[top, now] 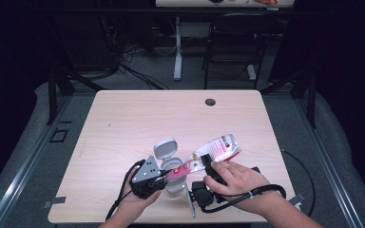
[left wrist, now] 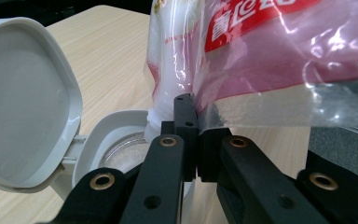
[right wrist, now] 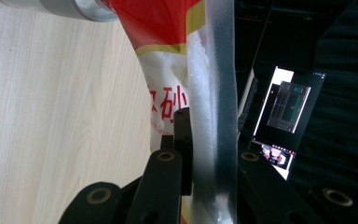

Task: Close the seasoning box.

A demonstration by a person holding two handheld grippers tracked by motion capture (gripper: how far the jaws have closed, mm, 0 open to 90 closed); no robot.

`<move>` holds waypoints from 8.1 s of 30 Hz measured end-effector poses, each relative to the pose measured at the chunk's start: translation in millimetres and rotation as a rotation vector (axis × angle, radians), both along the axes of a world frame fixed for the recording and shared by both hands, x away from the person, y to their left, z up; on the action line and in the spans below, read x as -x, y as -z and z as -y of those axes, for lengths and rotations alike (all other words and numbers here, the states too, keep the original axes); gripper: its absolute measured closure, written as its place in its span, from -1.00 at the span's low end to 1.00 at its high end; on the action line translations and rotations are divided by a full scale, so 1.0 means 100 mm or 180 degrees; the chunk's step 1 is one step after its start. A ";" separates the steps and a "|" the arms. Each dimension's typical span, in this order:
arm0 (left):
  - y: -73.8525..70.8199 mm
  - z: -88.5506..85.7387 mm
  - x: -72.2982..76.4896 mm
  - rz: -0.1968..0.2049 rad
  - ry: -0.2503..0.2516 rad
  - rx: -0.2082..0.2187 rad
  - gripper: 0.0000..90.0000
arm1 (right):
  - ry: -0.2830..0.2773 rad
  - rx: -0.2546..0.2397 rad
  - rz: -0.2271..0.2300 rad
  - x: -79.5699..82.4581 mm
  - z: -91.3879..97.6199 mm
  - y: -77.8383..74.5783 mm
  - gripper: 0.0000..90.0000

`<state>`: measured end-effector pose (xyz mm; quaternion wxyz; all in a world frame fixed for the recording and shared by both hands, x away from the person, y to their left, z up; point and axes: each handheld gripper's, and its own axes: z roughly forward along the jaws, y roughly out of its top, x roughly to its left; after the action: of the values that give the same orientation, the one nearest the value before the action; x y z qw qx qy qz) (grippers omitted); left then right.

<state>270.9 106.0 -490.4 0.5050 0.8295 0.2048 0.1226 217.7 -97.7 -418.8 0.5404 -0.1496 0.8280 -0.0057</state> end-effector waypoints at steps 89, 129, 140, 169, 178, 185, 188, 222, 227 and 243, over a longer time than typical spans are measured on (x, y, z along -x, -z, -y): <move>0.00 -0.06 0.05 -0.0016 -0.0073 0.0008 1.00 | -0.0138 0.0004 0.0004 -0.01 -0.08 -0.05 0.91; 0.00 -0.07 0.04 -0.0026 -0.0095 0.0039 1.00 | -0.0173 -0.0001 0.0017 -0.03 -0.09 -0.07 0.92; -0.01 -0.08 0.04 -0.0023 -0.0107 0.0053 1.00 | -0.0180 -0.0017 0.0017 -0.03 -0.10 -0.07 0.92; 0.00 -0.08 0.05 -0.0039 -0.0092 0.0032 1.00 | -0.0193 0.0047 0.0038 -0.01 -0.13 -0.09 0.92; 0.00 -0.08 0.05 -0.0046 -0.0101 0.0055 1.00 | -0.0197 0.0046 0.0030 -0.02 -0.13 -0.09 0.92; 0.00 -0.07 0.05 -0.0052 -0.0091 0.0049 1.00 | -0.0198 0.0050 0.0027 -0.01 -0.13 -0.10 0.92; 0.00 -0.07 0.05 -0.0047 -0.0090 0.0055 1.00 | -0.0204 0.0045 0.0026 -0.01 -0.13 -0.10 0.92; 0.00 -0.10 0.07 -0.0057 -0.0122 0.0047 1.00 | -0.0238 0.0014 0.0022 -0.02 -0.15 -0.09 0.93; 0.00 -0.08 0.06 -0.0064 -0.0106 0.0062 1.00 | -0.0228 0.0020 0.0022 -0.02 -0.14 -0.10 0.93; 0.00 -0.10 0.07 -0.0072 -0.0117 0.0061 1.00 | -0.0232 0.0038 0.0045 -0.02 -0.18 -0.12 0.93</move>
<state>264.3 116.3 -490.6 0.5082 0.8220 0.2269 0.1206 219.9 -79.9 -407.2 0.5451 -0.1829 0.8181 0.0080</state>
